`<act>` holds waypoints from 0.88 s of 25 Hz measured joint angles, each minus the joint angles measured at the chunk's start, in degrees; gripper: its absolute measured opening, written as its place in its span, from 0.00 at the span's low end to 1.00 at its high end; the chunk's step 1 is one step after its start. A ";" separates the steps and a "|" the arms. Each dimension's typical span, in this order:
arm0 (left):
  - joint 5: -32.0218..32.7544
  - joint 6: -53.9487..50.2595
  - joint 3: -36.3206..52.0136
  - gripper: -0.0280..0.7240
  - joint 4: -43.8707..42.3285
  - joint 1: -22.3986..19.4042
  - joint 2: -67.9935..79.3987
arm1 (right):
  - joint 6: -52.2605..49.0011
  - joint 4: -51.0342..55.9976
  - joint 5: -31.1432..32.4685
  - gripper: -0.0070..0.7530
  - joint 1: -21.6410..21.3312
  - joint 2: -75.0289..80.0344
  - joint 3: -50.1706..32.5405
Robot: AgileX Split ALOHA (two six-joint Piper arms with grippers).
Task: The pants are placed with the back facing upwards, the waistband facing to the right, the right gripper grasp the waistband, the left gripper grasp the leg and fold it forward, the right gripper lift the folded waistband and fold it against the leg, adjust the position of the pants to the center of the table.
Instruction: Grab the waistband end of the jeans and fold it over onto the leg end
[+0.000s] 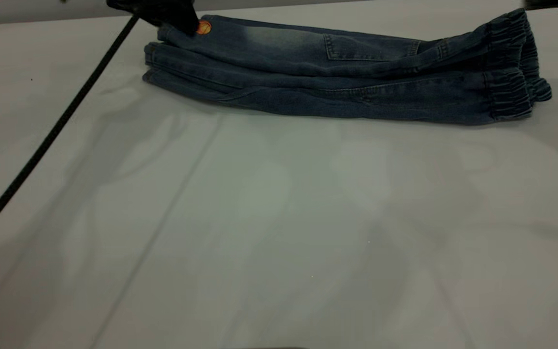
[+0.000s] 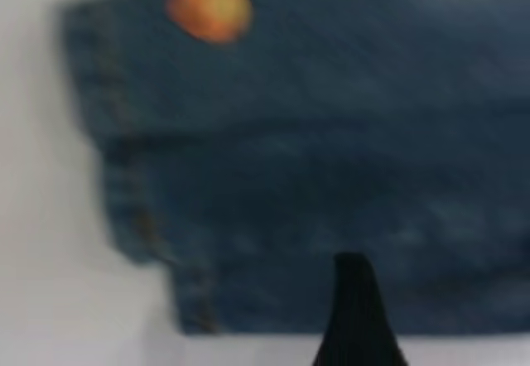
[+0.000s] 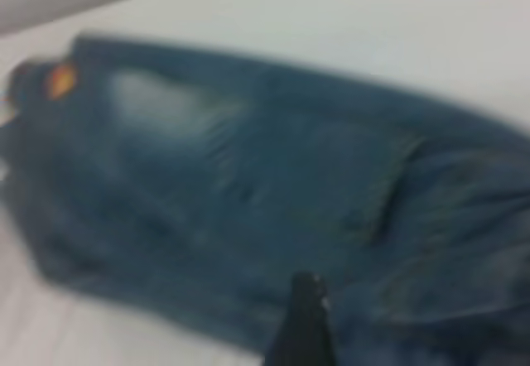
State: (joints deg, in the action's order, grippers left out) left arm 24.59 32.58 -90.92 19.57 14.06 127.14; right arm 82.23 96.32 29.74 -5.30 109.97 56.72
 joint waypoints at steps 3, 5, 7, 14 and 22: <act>3.49 -0.06 -1.73 0.65 0.01 1.21 0.75 | -1.56 -3.95 2.71 0.71 0.00 0.41 0.00; 3.70 -0.13 -2.11 0.65 0.70 2.74 1.34 | -1.64 -4.53 4.32 0.71 0.07 1.46 0.00; 3.57 -0.13 -2.11 0.65 1.23 4.57 2.09 | -1.64 -4.53 5.74 0.71 0.17 2.76 0.08; 1.51 -0.13 -4.31 0.65 4.37 9.25 6.45 | -0.54 -4.20 8.97 0.71 0.83 4.36 0.48; -1.53 -0.13 -10.93 0.65 9.53 9.92 13.25 | 0.31 -3.89 9.84 0.70 0.83 4.36 0.54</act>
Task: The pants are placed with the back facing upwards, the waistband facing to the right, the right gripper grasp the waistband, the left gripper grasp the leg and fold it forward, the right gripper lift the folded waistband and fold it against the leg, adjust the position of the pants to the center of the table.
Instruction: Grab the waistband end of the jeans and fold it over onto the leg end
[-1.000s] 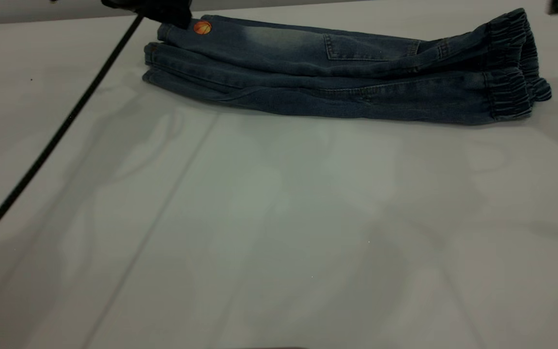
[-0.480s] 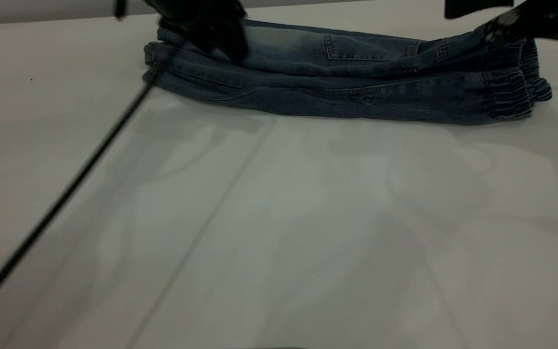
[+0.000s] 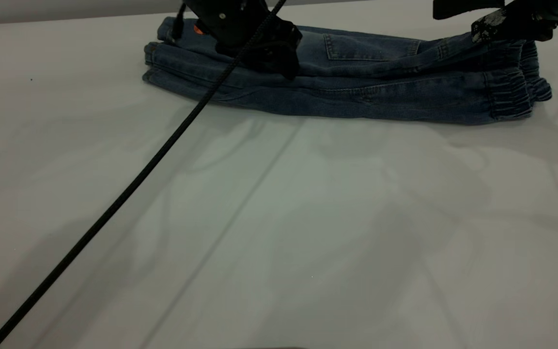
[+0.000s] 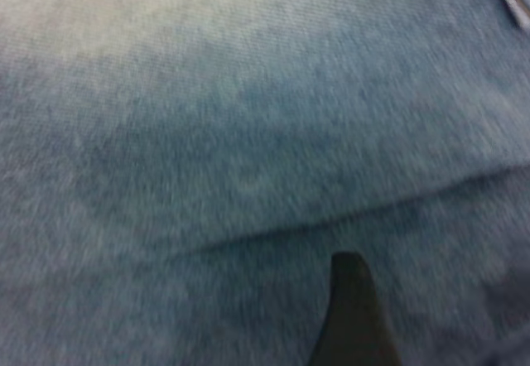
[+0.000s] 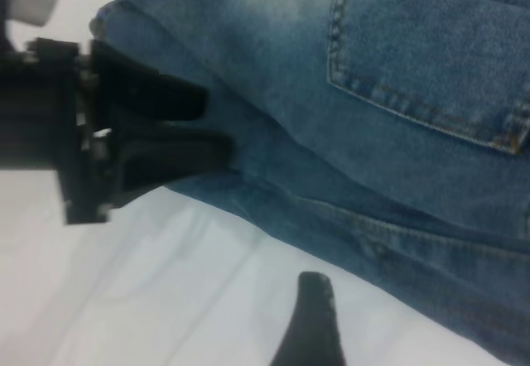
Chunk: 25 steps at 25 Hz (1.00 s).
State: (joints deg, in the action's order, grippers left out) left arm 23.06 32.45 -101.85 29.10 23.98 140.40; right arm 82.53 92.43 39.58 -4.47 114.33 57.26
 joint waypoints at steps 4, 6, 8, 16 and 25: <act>-1.01 0.00 -3.06 0.65 1.40 0.00 3.31 | 0.18 0.05 0.11 0.70 0.00 0.00 0.00; -3.19 0.05 -4.15 0.65 1.59 0.00 4.64 | 0.18 0.05 0.11 0.70 0.00 0.00 0.00; -5.57 0.10 -5.38 0.65 1.75 0.00 5.69 | 0.18 0.05 0.15 0.70 0.00 0.00 0.00; -26.62 0.46 -6.93 0.65 2.25 0.01 6.61 | -0.11 0.05 -1.27 0.70 0.00 0.00 0.00; -1.02 2.14 -7.22 0.65 0.93 0.06 4.19 | -9.20 -4.46 -14.18 0.70 -3.78 0.00 0.00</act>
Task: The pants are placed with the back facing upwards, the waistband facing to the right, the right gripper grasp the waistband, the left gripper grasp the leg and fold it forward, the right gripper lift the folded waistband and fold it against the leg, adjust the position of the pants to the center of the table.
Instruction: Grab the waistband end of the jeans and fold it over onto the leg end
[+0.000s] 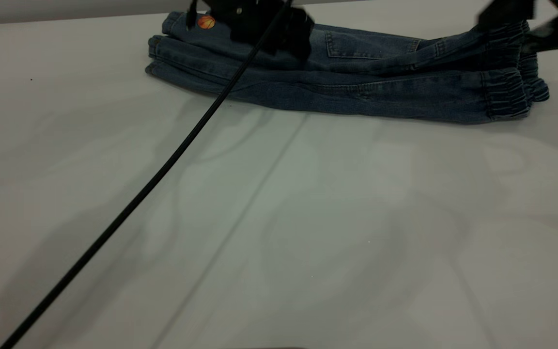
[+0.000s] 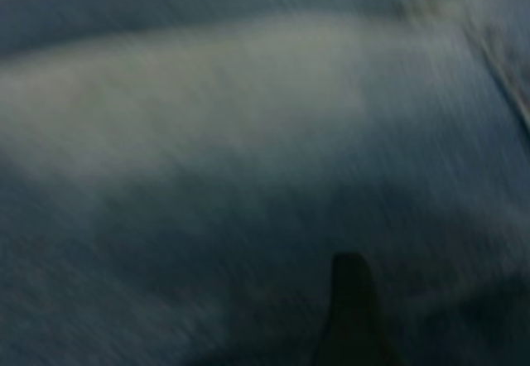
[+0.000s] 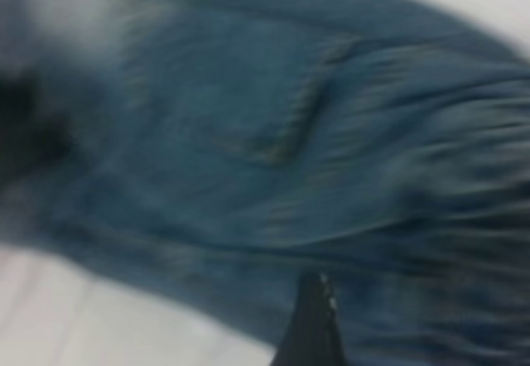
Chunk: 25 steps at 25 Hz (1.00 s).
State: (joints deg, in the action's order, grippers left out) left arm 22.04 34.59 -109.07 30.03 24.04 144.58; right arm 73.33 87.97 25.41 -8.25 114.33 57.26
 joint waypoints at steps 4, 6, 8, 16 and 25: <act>1.19 0.77 0.00 0.65 -0.30 0.00 0.00 | -2.99 -3.64 -0.82 0.70 -3.99 0.41 0.00; 1.19 0.83 0.00 0.65 -0.30 0.00 0.00 | -3.18 -4.33 -0.95 0.70 -4.91 1.57 0.00; 1.06 0.83 0.00 0.65 -0.30 0.00 0.00 | -2.19 -4.44 -0.99 0.70 -5.10 3.70 0.10; 1.16 0.83 0.00 0.65 -0.30 0.00 0.00 | 14.13 6.07 1.36 0.70 -5.10 9.76 1.09; 1.11 0.83 0.00 0.65 -0.30 0.00 0.00 | 17.53 11.28 6.57 0.70 -5.10 13.60 1.48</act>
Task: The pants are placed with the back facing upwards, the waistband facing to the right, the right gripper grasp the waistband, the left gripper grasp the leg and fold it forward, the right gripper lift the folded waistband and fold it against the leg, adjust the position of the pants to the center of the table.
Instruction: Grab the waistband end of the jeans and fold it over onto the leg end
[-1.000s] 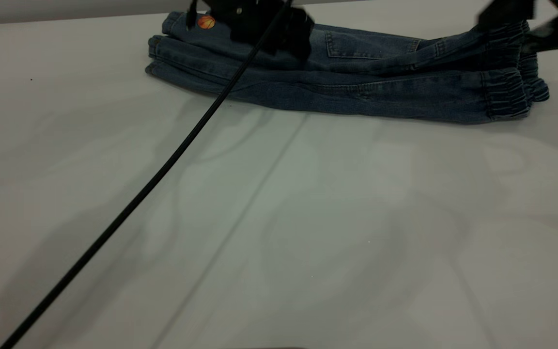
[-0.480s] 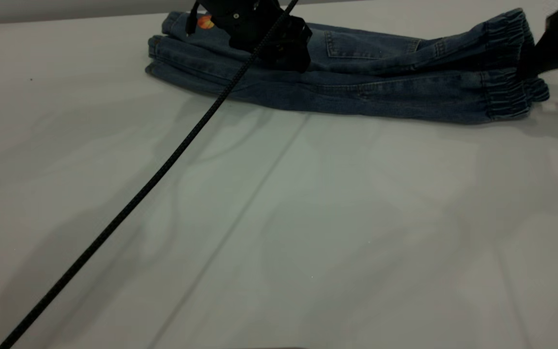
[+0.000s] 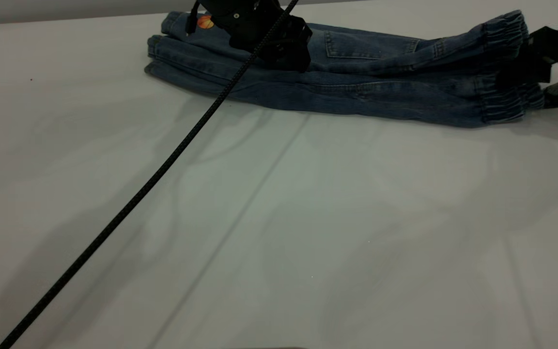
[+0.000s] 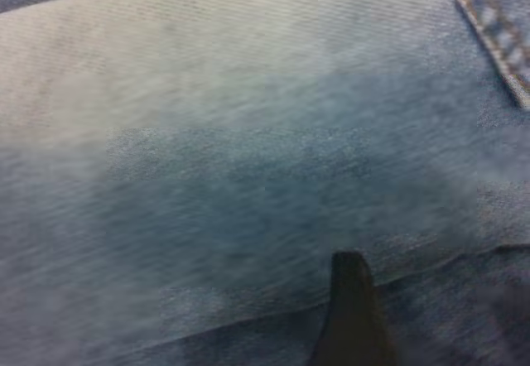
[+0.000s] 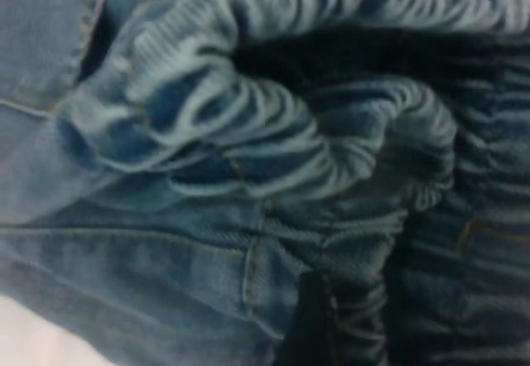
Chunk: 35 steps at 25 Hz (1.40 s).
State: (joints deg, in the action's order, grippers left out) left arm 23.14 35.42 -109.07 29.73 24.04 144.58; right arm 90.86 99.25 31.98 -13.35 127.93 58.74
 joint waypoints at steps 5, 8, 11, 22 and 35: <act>0.00 0.00 0.00 0.65 0.00 0.00 0.00 | -0.04 1.09 3.27 0.58 0.00 1.49 0.37; -0.06 0.00 0.00 0.65 0.00 0.00 0.00 | -0.78 1.52 3.17 0.30 0.00 2.06 0.37; -0.73 0.00 0.00 0.65 0.00 0.00 0.06 | -0.81 1.54 6.23 0.08 -0.12 2.30 0.37; -3.45 0.00 -0.44 0.65 1.52 0.00 2.75 | -10.09 -5.81 25.36 0.06 -0.24 2.30 7.57; -2.07 0.00 -2.27 0.65 2.22 6.60 3.45 | -19.17 -13.80 28.33 0.06 -0.24 -3.25 15.33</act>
State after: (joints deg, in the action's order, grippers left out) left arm 21.07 35.42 -111.35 31.95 30.64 148.03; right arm 71.70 85.45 60.31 -13.59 124.68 74.07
